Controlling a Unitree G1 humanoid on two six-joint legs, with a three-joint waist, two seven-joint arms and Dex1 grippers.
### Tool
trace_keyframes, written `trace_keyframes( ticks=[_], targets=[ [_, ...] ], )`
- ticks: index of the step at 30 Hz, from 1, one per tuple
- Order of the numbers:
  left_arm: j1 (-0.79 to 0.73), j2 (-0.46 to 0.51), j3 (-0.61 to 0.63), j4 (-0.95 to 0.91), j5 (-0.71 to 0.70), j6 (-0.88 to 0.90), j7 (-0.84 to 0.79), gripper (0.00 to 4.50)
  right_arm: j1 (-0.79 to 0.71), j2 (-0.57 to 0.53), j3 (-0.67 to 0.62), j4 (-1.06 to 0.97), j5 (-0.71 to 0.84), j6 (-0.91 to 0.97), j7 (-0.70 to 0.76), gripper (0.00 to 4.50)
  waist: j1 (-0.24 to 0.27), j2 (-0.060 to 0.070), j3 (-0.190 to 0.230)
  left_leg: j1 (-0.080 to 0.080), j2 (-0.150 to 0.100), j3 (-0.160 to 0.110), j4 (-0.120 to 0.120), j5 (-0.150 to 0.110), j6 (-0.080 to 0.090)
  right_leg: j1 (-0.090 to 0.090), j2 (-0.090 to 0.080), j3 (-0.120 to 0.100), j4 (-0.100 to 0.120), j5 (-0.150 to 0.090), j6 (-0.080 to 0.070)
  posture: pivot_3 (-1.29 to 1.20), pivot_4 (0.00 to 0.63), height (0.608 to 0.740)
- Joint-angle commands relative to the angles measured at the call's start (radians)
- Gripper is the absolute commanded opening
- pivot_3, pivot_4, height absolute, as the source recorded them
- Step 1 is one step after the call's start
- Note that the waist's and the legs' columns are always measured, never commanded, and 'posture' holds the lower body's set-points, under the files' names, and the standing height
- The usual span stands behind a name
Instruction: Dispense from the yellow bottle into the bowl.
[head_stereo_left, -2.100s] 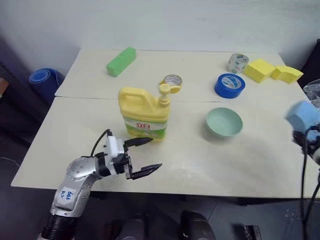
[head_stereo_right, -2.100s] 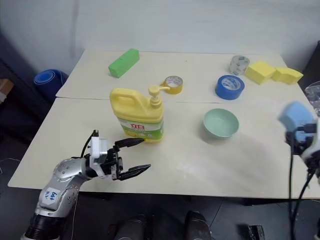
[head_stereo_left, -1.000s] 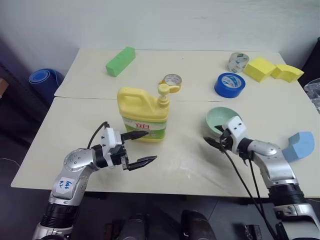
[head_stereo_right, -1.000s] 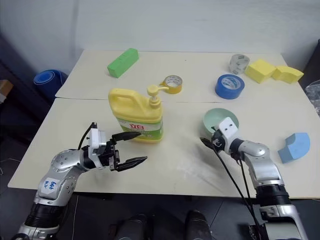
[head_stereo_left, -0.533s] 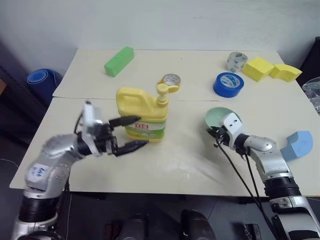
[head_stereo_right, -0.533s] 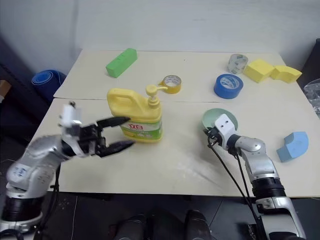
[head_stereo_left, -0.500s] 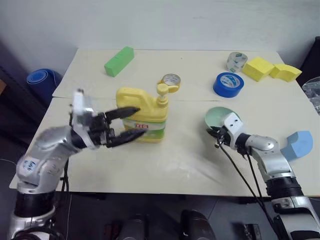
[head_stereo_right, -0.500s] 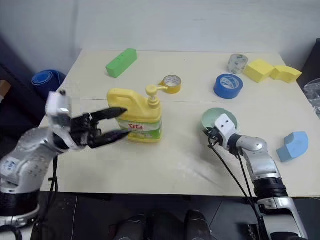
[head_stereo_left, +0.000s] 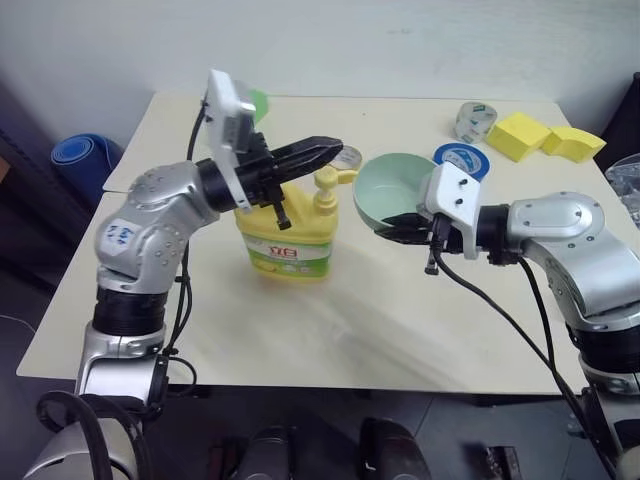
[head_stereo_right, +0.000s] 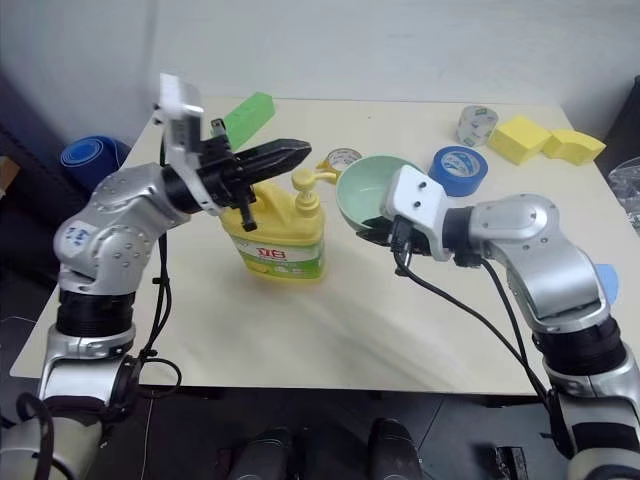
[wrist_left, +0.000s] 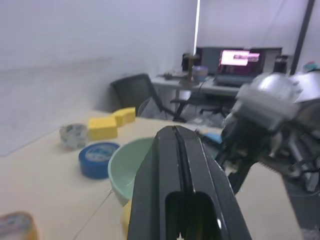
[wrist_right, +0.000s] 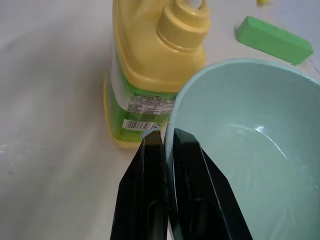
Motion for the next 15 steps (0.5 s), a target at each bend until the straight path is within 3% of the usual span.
trace_keyframes(
  ticks=[1,15],
  targets=[
    [-0.019,-0.015,-0.010,-0.017,0.040,-0.004,0.011,0.05,-0.070,0.021,0.000,-0.011,0.001,0.015,-0.017,0.00,-0.001,-0.001,0.000,0.000,0.000,0.000,0.000,0.000,0.000,0.000,0.000,0.000,0.000,0.000,0.000,0.00,0.150,0.740],
    [0.024,-0.002,-0.098,-0.026,0.206,0.072,0.044,0.05,-0.120,0.051,-0.009,-0.021,0.049,0.069,-0.025,0.00,-0.001,-0.002,0.001,0.000,0.000,-0.001,0.001,0.000,0.000,0.001,0.000,-0.001,0.001,0.000,0.000,0.00,0.150,0.740]
  ],
)
